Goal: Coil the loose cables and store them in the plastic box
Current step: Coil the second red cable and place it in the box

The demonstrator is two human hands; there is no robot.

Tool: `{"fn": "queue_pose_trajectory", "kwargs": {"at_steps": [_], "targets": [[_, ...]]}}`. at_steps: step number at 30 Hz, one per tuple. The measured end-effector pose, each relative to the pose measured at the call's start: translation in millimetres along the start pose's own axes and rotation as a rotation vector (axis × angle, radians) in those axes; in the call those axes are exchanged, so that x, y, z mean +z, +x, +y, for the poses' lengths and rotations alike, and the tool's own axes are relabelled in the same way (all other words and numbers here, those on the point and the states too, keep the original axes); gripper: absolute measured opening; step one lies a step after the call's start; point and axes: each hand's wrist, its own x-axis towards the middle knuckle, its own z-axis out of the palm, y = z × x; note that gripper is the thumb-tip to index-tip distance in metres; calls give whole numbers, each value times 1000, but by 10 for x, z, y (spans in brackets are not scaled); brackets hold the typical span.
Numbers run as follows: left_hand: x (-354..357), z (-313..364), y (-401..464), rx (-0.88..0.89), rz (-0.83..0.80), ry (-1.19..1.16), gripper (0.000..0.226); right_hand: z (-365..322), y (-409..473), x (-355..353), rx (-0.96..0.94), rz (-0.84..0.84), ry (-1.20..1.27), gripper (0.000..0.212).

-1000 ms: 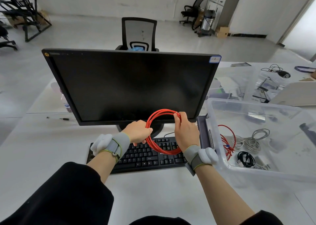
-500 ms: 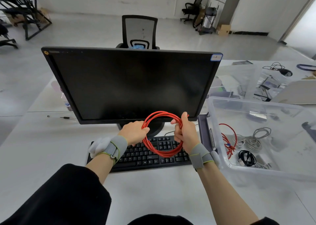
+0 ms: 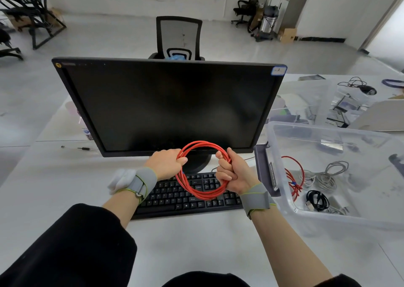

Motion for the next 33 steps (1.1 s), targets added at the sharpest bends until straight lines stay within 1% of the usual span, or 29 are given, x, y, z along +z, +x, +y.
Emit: {"fn": "queue_pose_trajectory", "kwargs": {"at_steps": [3, 5, 7, 9, 11, 12, 16, 19, 24, 27, 30, 33], "targets": [[54, 4, -11, -5, -72, -58, 27, -74, 35, 69, -78, 157, -275, 57], [78, -7, -10, -10, -97, -79, 33, -142, 50, 133, -130, 220, -442, 59], [49, -16, -2, -17, -81, -68, 40, -227, 57, 184, -165, 232, -539, 55], [-11, -20, 10, -16, -25, -82, 45, -305, 55, 215, -192, 204, -578, 42], [-77, -17, 16, -8, 18, -154, 47, -364, 30, 225, -243, 166, -588, 30], [-114, -13, 15, 0, 28, -195, 46, -386, 10, 231, -276, 156, -592, 27], [-262, 47, -2, 66, 3, -303, 36, -483, -97, 222, -386, 174, -635, 26], [-342, 220, 23, 149, -42, -347, 22, -634, -255, 154, -467, 191, -637, 25], [-366, 784, 91, 293, -26, -326, 9, -1060, -653, -159, -578, 216, -535, 22], [-350, 1187, 117, 373, -10, -312, 15, -1355, -850, -374, -621, 249, -507, 24], [-272, 1672, 196, 413, 48, -294, 22, -1677, -1039, -662, -654, 269, -462, 25], [-142, 2130, 321, 419, 65, -250, 23, -1979, -1170, -1010, -613, 291, -428, 26]]}}
